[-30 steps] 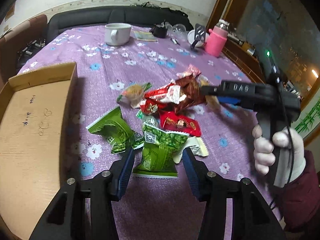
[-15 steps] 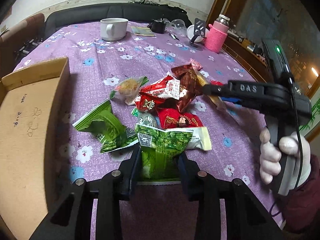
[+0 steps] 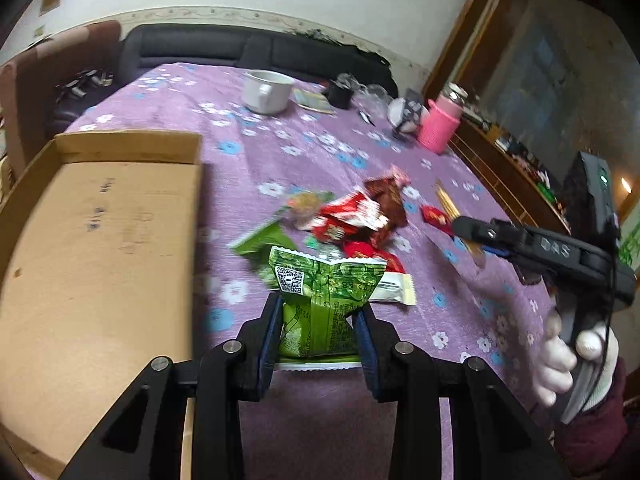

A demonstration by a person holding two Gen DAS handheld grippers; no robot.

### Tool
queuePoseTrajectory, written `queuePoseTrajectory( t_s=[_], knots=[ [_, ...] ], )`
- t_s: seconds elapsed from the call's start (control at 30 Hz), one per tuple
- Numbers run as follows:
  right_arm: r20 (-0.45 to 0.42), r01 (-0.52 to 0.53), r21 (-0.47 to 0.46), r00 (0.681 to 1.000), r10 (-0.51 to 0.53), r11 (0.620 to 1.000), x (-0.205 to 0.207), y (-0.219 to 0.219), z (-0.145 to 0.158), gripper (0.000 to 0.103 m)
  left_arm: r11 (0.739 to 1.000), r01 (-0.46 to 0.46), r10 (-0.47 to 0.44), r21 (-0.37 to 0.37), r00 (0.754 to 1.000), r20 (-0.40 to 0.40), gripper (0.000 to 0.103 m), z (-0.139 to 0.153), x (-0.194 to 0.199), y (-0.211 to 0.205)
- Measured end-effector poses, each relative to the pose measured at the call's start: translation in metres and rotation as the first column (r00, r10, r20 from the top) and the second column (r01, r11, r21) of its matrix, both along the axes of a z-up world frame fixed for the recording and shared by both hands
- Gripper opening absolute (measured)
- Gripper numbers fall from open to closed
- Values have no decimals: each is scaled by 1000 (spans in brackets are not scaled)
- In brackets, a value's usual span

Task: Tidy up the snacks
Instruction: 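Carry both snacks over the cardboard box and open both tools to drop them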

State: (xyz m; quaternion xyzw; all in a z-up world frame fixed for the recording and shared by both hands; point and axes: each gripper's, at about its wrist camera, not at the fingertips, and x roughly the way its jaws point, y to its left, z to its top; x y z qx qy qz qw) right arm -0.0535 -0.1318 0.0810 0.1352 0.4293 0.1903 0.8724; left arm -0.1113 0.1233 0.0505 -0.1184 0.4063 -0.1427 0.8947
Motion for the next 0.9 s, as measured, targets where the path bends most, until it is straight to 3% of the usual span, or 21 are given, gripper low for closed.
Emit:
queuePoseTrajectory(
  t_s=[0.2, 0.47, 0.67, 0.9],
  knots=[
    [9, -149, 21, 989, 149, 989, -19, 61, 15, 33, 992, -126, 126, 2, 992, 8, 37, 2, -16, 53],
    [-64, -366, 73, 927, 370, 928, -32, 175, 8, 33, 964, -267, 267, -16, 964, -16, 37, -8, -37, 122],
    [-102, -443, 49, 889, 446, 895, -36, 233, -5, 33, 935, -354, 353, -18, 934, -42, 37, -18, -47, 166],
    [-157, -466, 23, 872, 464, 884, -40, 266, -25, 33, 931, -362, 361, -34, 932, -45, 38, -22, -51, 179]
  ],
)
